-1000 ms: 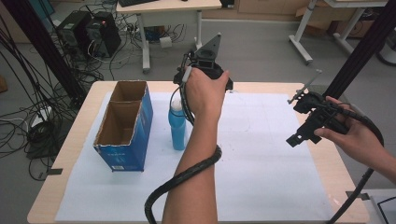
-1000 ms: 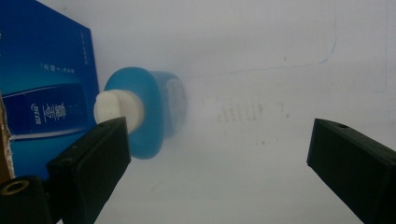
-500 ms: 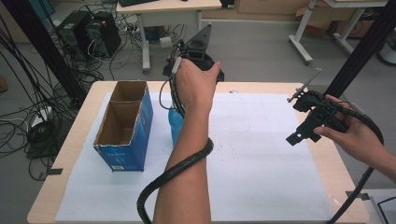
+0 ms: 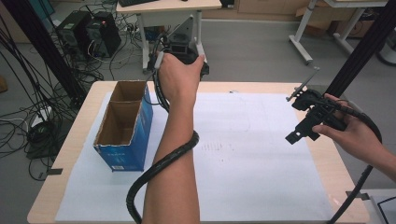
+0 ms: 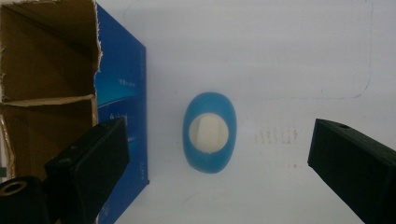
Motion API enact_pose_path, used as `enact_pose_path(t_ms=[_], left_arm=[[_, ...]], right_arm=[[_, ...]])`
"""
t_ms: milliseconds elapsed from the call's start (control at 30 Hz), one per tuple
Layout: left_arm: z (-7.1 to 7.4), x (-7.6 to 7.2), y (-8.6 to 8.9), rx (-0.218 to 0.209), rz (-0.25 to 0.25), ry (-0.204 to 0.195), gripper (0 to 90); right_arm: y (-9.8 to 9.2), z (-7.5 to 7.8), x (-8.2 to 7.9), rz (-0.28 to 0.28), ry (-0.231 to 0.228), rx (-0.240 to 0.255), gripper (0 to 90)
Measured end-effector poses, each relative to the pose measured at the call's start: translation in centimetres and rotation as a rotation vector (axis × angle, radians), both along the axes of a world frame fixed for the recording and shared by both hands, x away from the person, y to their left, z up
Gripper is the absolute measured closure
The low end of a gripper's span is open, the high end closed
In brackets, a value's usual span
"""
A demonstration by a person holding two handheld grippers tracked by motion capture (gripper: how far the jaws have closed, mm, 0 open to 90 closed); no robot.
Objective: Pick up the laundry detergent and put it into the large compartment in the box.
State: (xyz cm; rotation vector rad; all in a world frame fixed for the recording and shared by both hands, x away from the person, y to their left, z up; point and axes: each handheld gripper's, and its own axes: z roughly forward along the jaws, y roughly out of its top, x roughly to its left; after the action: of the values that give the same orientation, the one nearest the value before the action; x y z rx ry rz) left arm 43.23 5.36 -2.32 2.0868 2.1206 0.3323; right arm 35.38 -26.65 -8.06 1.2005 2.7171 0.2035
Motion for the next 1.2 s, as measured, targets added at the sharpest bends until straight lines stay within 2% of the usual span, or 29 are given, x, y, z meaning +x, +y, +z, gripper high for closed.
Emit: enact_pose_path(t_ms=[367,533,1200], left_arm=[[-1.8,1.1,0.5,-0.001,-0.017,0.021,5.4],[-3.1,1.8,0.6,-0.008,-0.019,0.045,5.4],[-7.0,2.9,0.7,-0.013,-0.02,0.103,5.5]], right_arm=[[0.1,-0.3,0.5,-0.002,0.007,-0.011,5.4],[0.2,-0.4,0.7,0.0,0.009,-0.013,5.4],[0.0,-0.8,0.9,-0.006,0.016,-0.012,5.4]])
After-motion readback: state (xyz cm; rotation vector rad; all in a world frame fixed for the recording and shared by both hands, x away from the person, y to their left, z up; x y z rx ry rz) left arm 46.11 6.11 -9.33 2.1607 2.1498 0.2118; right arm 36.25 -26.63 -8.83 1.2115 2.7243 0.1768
